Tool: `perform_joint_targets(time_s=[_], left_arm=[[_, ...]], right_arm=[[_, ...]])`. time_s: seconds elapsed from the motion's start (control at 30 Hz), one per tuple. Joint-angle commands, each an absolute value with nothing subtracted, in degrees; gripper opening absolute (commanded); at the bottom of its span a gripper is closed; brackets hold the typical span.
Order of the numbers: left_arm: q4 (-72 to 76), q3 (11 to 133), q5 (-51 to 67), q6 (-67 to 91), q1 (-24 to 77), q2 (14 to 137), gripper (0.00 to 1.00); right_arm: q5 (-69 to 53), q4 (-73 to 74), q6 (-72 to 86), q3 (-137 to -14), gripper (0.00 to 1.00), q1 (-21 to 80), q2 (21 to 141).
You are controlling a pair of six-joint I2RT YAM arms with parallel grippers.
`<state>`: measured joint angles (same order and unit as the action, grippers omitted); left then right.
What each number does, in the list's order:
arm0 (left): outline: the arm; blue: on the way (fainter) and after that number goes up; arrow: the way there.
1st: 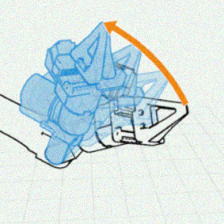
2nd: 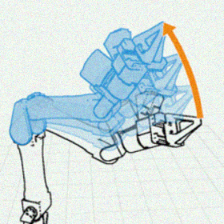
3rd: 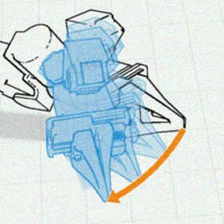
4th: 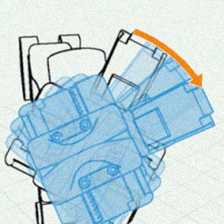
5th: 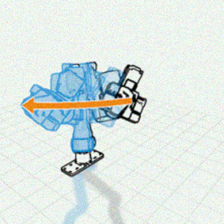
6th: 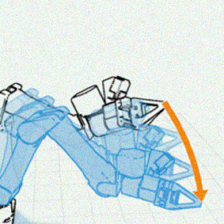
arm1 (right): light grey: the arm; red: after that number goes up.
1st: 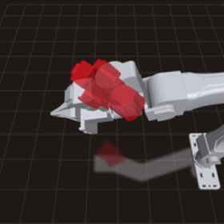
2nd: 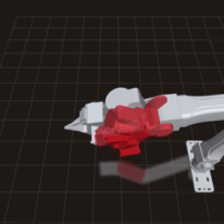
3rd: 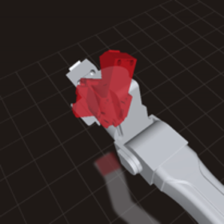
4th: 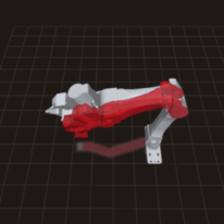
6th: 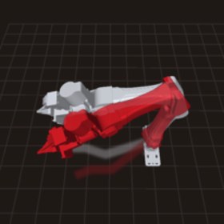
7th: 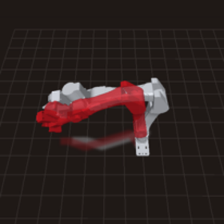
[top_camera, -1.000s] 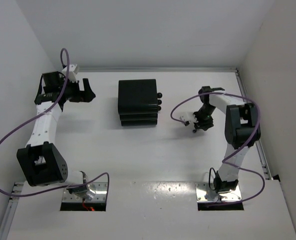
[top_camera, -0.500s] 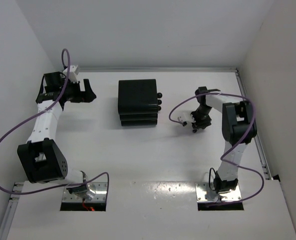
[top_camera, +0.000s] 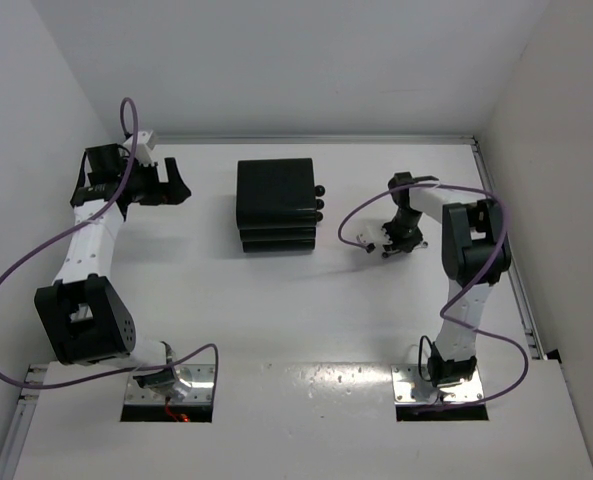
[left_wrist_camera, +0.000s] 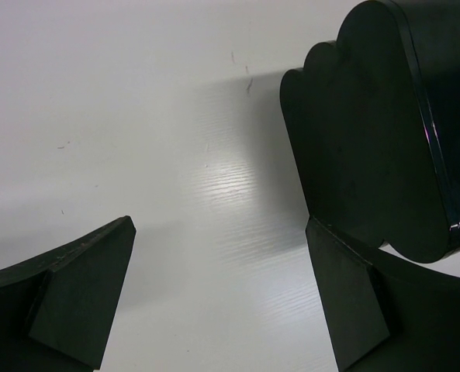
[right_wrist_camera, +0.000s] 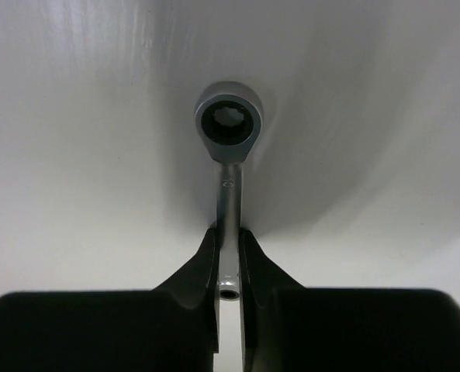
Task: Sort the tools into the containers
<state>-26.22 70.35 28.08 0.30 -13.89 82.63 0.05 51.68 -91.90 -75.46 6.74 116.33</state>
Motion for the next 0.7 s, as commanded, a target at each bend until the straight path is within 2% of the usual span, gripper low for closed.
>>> perform_joint_targets(time_s=[0.0,0.07,0.2,0.43,0.6,0.67], left_arm=[[-24.5,72.4,29.0,0.8,-14.6,82.6,0.99],[-24.5,72.4,29.0,0.8,-15.1,82.6,0.99],[-24.5,71.8,29.0,0.8,-15.1,82.6,0.99],[-24.0,69.8,29.0,0.8,-15.1,81.0,0.99],[-24.0,69.3,29.6,0.8,-15.1,80.4,0.99],[-23.4,68.7,30.1,0.8,-15.1,80.4,0.99]], right_arm=[[-1.4,49.2,-92.9,-72.9,0.04,6.9,118.0],[-2.2,49.2,-92.9,-72.3,0.00,6.9,117.2],[-5.8,51.8,-90.1,-72.2,0.00,6.9,113.6],[-19.7,65.5,-79.8,-83.1,0.00,7.4,104.2],[-27.9,75.1,-66.2,-103.3,0.00,8.5,106.4],[-30.1,80.1,-61.1,-117.4,0.00,9.1,110.2]])
